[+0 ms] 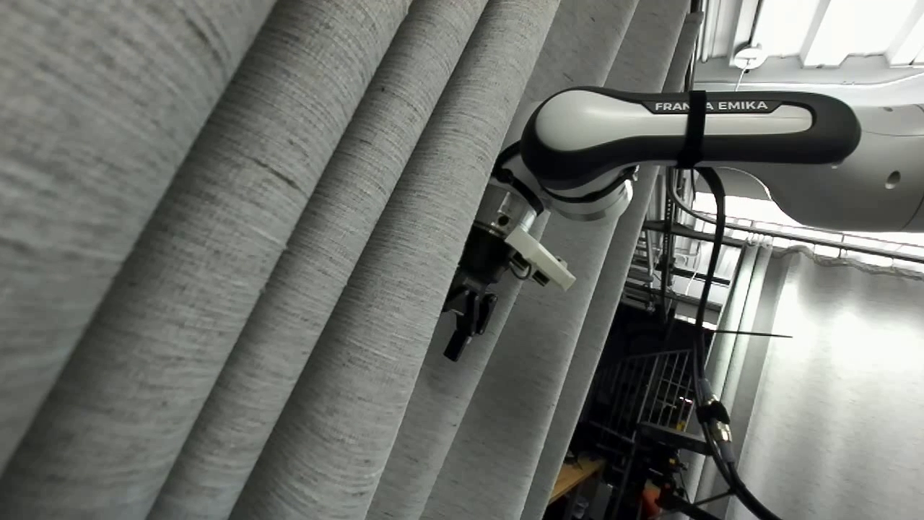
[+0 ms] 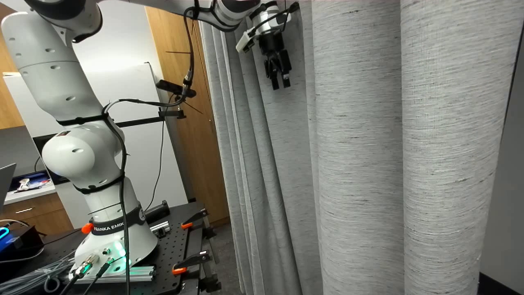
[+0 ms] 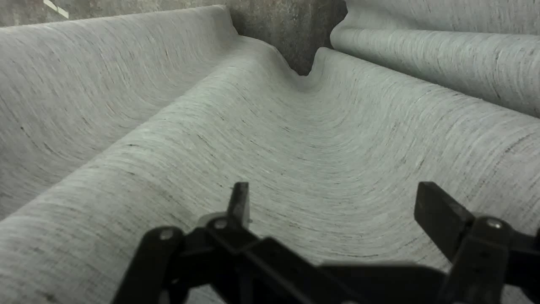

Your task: Draw the curtain open

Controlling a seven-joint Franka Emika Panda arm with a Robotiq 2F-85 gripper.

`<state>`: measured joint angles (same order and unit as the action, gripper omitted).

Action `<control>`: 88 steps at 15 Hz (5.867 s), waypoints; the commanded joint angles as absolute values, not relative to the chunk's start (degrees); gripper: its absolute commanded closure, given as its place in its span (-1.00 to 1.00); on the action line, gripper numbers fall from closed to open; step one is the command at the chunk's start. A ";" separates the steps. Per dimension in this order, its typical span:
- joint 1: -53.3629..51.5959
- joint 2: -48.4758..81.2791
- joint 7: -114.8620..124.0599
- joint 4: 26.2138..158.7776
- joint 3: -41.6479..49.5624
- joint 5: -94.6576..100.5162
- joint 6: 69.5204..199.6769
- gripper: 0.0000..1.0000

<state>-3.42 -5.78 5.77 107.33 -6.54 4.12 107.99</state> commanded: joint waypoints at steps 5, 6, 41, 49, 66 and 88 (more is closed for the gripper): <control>-1.07 -15.82 5.79 117.49 -2.59 6.79 109.24 -1.00; -0.31 -16.92 5.80 118.41 -1.84 7.45 109.18 -1.00; 19.15 -13.49 9.64 114.74 14.05 15.26 136.41 -1.00; 19.58 -6.34 13.84 107.20 14.88 15.27 145.33 -1.00; 19.42 -1.31 16.44 97.59 16.41 13.31 165.39 -0.31; 10.85 -9.82 25.17 108.15 -0.99 31.59 165.52 0.99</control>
